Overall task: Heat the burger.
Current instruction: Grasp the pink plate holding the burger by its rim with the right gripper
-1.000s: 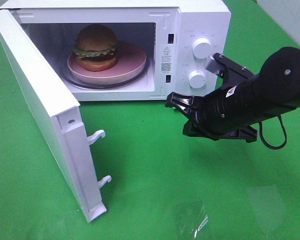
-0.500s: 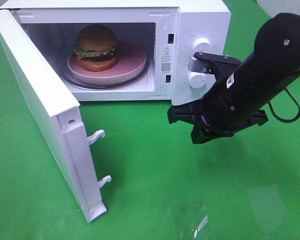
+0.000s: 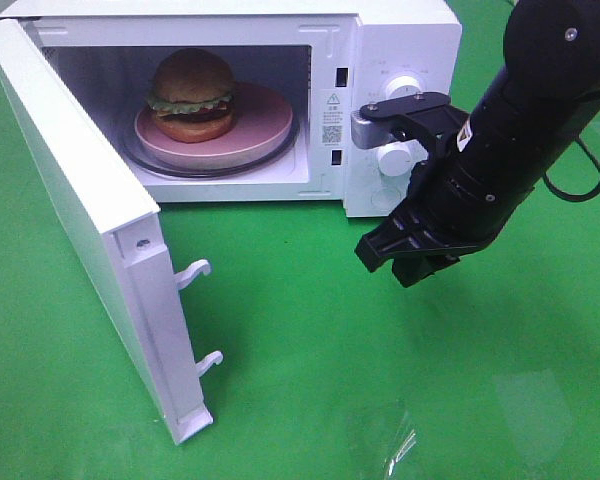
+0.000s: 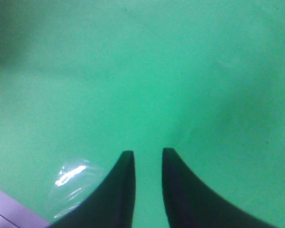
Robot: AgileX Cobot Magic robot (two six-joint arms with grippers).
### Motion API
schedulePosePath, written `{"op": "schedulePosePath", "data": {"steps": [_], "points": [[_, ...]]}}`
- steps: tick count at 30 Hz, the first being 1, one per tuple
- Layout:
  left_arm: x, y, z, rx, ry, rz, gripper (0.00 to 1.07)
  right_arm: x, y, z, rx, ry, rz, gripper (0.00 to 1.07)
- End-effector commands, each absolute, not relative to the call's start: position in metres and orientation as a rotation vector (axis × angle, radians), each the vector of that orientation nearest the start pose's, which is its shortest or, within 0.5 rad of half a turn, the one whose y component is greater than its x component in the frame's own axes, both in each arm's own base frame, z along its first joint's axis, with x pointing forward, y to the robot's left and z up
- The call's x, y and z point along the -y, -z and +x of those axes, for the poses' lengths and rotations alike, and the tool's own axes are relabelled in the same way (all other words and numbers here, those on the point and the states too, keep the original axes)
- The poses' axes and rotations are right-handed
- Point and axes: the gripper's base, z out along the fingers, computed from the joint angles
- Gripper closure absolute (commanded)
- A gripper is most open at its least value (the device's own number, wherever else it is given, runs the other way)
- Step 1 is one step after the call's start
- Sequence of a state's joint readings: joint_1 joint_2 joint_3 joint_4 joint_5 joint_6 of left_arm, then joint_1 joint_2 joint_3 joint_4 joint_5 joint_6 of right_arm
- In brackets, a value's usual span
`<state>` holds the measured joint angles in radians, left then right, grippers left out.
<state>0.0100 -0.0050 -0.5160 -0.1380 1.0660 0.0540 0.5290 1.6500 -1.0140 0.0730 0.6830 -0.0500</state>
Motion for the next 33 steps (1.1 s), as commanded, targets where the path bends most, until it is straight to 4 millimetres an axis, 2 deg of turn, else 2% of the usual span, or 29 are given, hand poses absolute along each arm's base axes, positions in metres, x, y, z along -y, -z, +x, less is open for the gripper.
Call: {"op": "schedulePosePath", "data": {"steps": [1,2,3,4,5,6,9,10,13,15,18,19,20,21,24,25,33], "points": [[0.011,-0.282,-0.009,-2.022,0.129,0.046,0.06,-0.162,-0.209,0.272,-2.643,-0.155,-0.934,0.72],[0.011,-0.282,-0.009,-2.022,0.129,0.046,0.06,-0.162,-0.209,0.272,-2.609,-0.14,-1.018,0.66],[0.011,-0.282,-0.009,-2.022,0.129,0.046,0.06,-0.162,-0.209,0.272,-2.609,-0.14,-1.018,0.66],[0.011,-0.282,-0.009,-2.022,0.129,0.046,0.06,-0.162,-0.209,0.272,-2.562,-0.12,-1.124,0.61],[0.011,-0.282,-0.009,-2.022,0.129,0.046,0.06,-0.162,-0.209,0.272,-2.562,-0.12,-1.124,0.61],[0.011,-0.282,-0.009,-2.022,0.129,0.046,0.06,-0.162,-0.209,0.272,-2.512,-0.1,-1.226,0.58],[0.011,-0.282,-0.009,-2.022,0.129,0.046,0.06,-0.162,-0.209,0.272,-2.492,-0.092,-1.265,0.57],[0.011,-0.282,-0.009,-2.022,0.129,0.046,0.06,-0.162,-0.209,0.272,-2.449,-0.078,-1.335,0.56],[0.011,-0.282,-0.009,-2.022,0.129,0.046,0.06,-0.163,-0.209,0.273,-2.406,-0.063,-1.4,0.54],[0.011,-0.282,-0.009,-2.022,0.129,0.046,0.06,-0.164,-0.21,0.275,-2.323,-0.036,-1.481,0.49],[0.011,-0.282,-0.009,-2.022,0.129,0.046,0.06,-0.164,-0.21,0.276,-2.291,-0.026,-1.492,0.44],[0.011,-0.282,-0.009,-2.022,0.129,0.046,0.06,-0.165,-0.211,0.279,-2.261,-0.014,-1.488,0.37],[0.011,-0.282,-0.009,-2.022,0.129,0.046,0.06,-0.165,-0.211,0.279,-2.261,-0.014,-1.488,0.37],[0.011,-0.282,-0.009,-2.022,0.129,0.046,0.06,-0.165,-0.213,0.281,-2.229,0.007,-1.485,0.29],[0.011,-0.282,-0.009,-2.022,0.129,0.046,0.06,-0.165,-0.213,0.283,-2.21,0.023,-1.488,0.25],[0.011,-0.282,-0.009,-2.022,0.129,0.046,0.06,-0.165,-0.214,0.284,-2.182,0.052,-1.501,0.19],[0.011,-0.282,-0.009,-2.022,0.129,0.046,0.06,-0.162,-0.216,0.289,-2.048,0.174,-1.628,0.18]]}}
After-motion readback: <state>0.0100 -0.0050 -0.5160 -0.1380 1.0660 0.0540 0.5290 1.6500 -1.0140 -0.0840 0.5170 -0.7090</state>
